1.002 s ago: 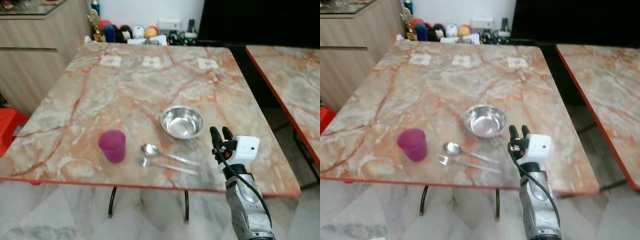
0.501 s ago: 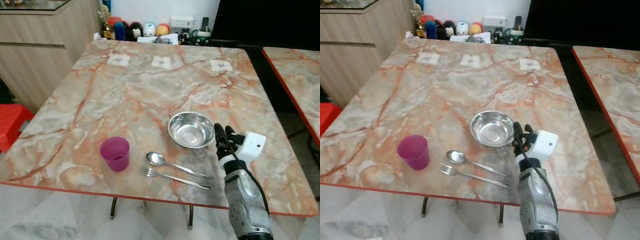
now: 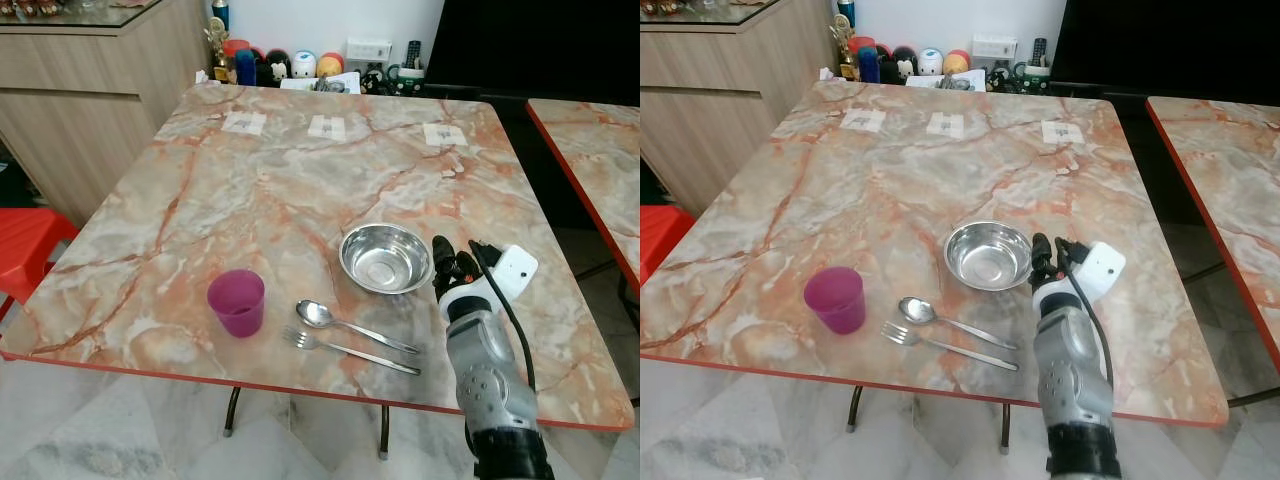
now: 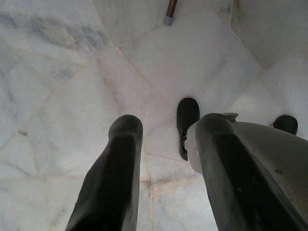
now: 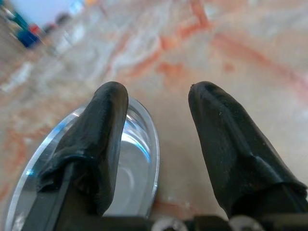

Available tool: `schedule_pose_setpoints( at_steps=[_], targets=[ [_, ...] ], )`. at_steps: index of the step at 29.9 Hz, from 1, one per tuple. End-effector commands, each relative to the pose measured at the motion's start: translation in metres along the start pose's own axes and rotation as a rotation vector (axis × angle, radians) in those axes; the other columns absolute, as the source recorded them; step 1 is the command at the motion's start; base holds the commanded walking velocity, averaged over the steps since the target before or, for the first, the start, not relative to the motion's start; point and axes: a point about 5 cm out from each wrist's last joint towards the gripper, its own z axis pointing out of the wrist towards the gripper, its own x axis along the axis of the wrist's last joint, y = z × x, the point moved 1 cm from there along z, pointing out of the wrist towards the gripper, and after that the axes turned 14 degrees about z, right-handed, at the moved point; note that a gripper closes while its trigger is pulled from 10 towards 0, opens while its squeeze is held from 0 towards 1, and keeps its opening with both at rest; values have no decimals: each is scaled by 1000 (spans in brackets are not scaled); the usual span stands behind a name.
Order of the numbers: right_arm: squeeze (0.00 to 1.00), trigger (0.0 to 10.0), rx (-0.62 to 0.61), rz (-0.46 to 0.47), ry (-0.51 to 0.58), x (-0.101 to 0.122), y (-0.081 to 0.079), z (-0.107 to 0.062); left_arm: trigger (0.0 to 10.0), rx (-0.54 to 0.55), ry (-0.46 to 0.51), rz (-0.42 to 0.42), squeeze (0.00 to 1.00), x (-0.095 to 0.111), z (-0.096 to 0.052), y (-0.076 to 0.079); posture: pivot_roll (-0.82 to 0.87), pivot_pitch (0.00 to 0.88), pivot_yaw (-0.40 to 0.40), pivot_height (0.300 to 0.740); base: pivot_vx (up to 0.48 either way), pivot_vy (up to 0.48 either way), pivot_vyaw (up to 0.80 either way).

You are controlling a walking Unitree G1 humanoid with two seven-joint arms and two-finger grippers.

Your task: Setting the table

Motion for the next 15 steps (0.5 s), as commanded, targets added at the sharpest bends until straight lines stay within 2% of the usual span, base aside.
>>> schedule_pose_setpoints(
  at_steps=[1,3,10,15],
  targets=[
    [0,10000,-56,10,-41,-6,8,2,10000,-1,-33,9,0,-10,-3,0,79,181,-32,740,0,0,0],
    [0,10000,-55,16,-35,-5,7,2,10000,-1,-34,9,0,-11,-3,0,79,181,-32,740,0,0,0],
    [0,10000,-92,21,-117,-15,10,4,10000,1,-36,12,0,-11,-3,-1,82,186,-28,740,0,0,0],
    [0,10000,-76,26,-111,-14,9,6,10000,1,-35,13,0,-11,-3,-1,87,188,-26,740,0,0,0]
  ],
)
